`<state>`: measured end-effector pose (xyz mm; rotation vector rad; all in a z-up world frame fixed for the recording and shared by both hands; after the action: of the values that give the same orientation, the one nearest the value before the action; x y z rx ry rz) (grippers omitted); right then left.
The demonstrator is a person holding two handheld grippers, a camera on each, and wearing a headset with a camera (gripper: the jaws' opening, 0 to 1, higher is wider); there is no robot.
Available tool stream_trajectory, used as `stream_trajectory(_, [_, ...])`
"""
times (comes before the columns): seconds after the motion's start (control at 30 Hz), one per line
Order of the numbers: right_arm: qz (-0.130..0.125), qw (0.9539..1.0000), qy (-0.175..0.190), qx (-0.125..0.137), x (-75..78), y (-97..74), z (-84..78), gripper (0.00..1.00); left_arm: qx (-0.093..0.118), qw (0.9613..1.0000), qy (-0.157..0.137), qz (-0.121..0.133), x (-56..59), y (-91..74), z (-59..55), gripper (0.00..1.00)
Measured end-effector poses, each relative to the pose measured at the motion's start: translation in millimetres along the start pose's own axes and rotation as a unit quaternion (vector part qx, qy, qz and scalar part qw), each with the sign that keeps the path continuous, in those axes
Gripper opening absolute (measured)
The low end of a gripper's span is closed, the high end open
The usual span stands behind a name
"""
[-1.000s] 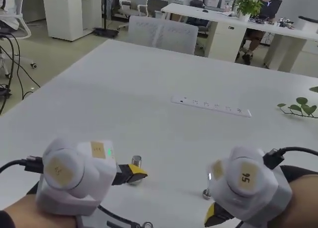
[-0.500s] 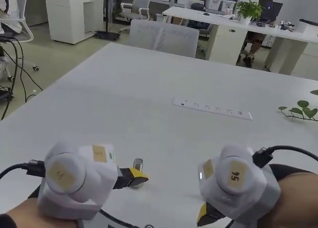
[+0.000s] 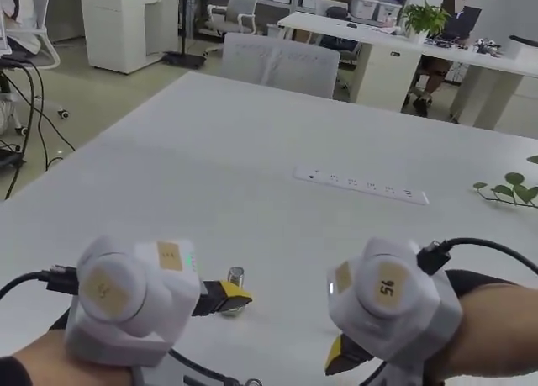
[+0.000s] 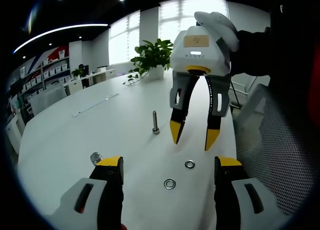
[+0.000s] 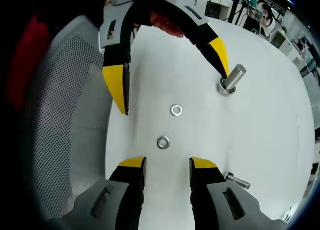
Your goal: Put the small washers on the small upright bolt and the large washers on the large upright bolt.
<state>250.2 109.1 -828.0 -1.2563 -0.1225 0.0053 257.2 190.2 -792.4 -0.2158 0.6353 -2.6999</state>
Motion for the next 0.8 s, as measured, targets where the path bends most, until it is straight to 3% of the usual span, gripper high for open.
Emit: stream_trajectory(0.8, [0.022,0.9997,-0.013,0.001,-3.4,21.7,11.3,0.34,-0.001,1.0,-0.003,-0.001,0.0,-1.6,-2.2,0.74])
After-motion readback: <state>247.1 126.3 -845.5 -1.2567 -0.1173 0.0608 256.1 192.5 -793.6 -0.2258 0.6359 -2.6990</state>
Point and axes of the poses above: the centre of the closed fingertips' face, and the gripper's own axes: y roughly forward along the fingers, x roughly to its right, z roughly out of its top, the point moved 2 cm from there along -y, roughly backward along the fingers, and after that the axes turned 7 degrees about -z, right-handed, at the moved point
